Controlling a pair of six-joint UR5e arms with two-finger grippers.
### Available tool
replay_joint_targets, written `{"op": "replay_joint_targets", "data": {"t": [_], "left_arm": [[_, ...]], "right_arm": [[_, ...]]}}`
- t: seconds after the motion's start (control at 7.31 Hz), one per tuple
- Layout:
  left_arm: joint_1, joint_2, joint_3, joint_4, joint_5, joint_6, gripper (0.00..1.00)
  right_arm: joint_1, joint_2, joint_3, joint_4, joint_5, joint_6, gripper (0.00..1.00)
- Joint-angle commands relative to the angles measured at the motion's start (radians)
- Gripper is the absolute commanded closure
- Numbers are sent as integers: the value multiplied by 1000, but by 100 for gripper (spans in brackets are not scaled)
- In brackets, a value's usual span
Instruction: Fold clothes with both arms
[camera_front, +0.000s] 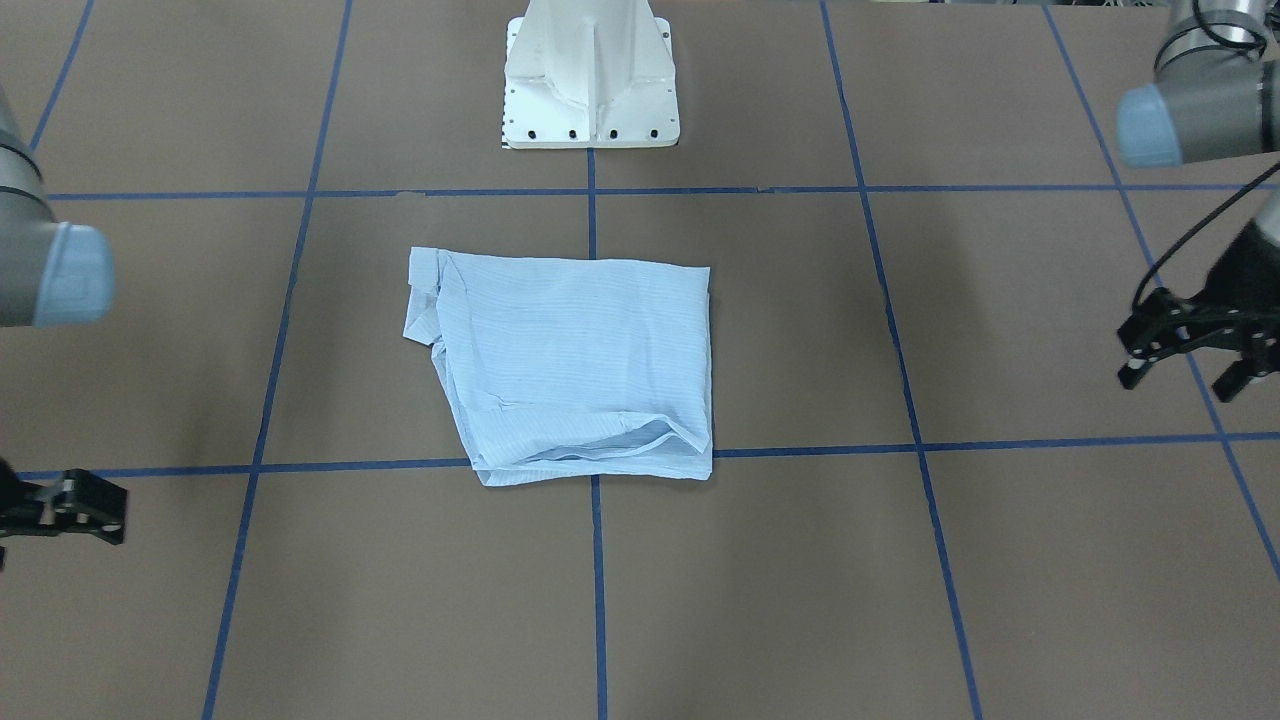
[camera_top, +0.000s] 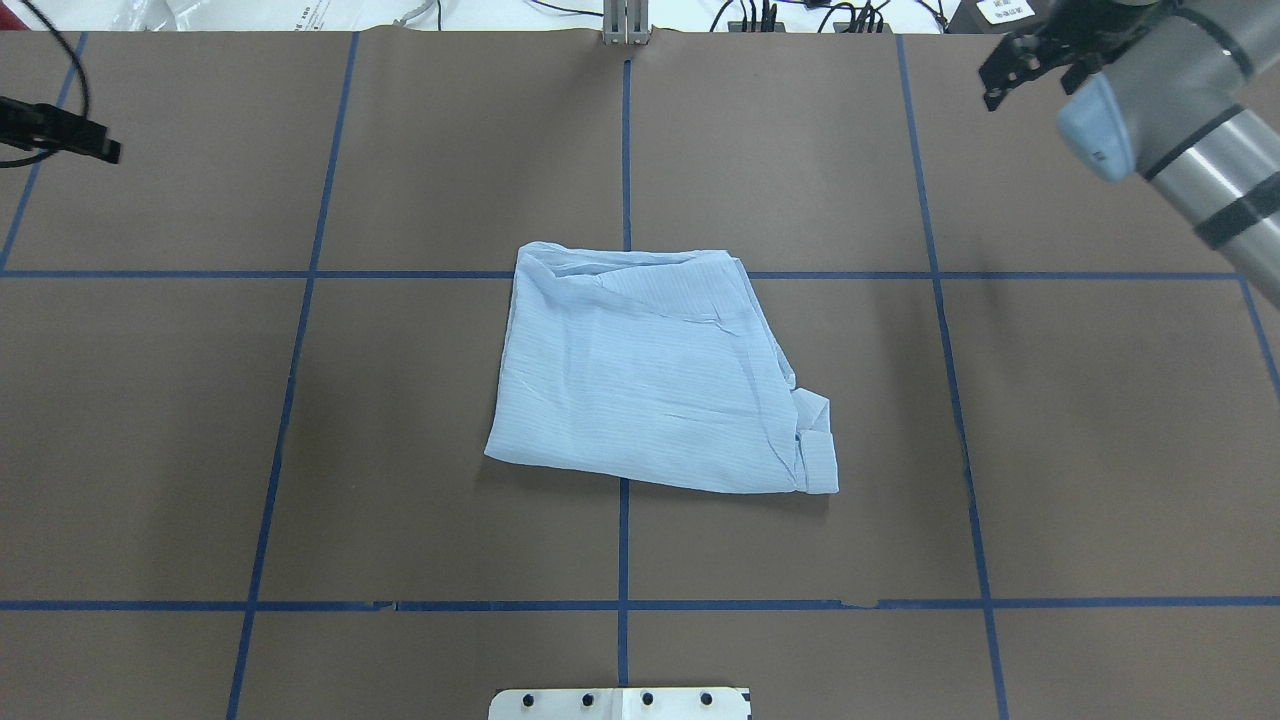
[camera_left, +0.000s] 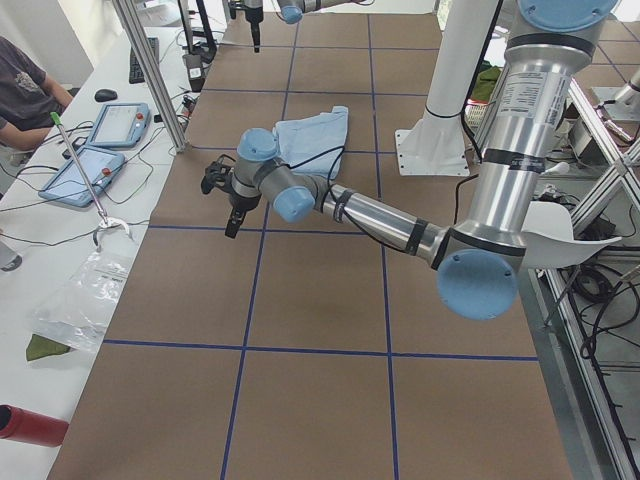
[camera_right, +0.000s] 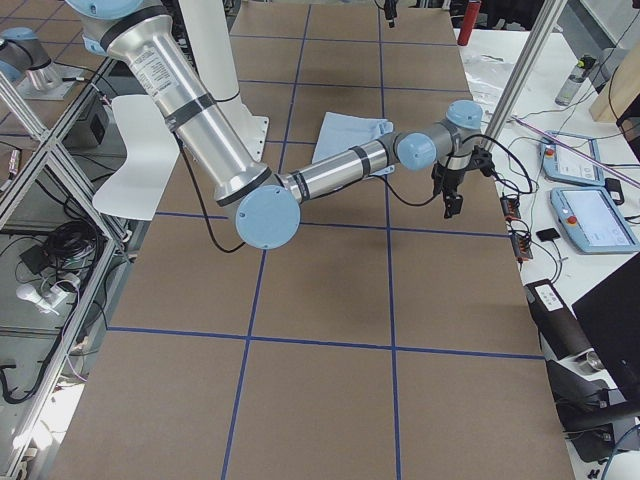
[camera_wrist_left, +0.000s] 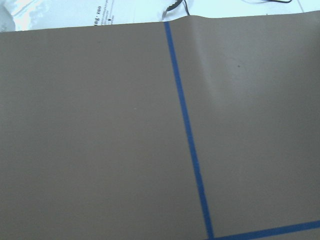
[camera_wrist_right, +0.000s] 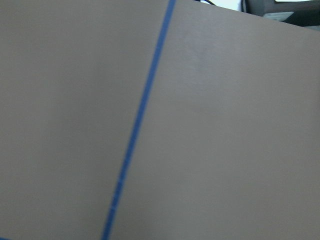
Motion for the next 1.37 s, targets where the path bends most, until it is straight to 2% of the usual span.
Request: {"op": "replay_joint_targets", "data": {"t": [0.0, 0.14, 0.27, 0.41, 0.55, 0.68, 0.82, 1.09, 1.23], "left_arm": [[-197, 123, 37, 21, -135, 192, 0], [-234, 175, 65, 5, -164, 189, 0], [-233, 176, 75, 6, -175, 184, 0], [-239, 199, 68, 8, -177, 181, 0], [-238, 219, 103, 8, -171, 183, 0], [-238, 213, 118, 9, -119, 183, 0], [-236, 210, 125, 11, -58, 187, 0], [-238, 219, 114, 26, -45, 190, 0], [-238, 219, 77, 100, -54, 190, 0]], "right_arm": [[141, -220, 92, -16, 95, -182, 0], [193, -286, 112, -13, 145, -211, 0], [209, -348, 149, 11, 144, -204, 0], [212, -373, 167, 30, 138, -201, 0], [212, -383, 175, 30, 109, -208, 0], [211, -385, 178, 30, 63, -210, 0], [211, -390, 163, 27, 69, -207, 0], [212, -458, 175, 30, 101, -199, 0], [212, -485, 189, 30, 97, -198, 0]]}}
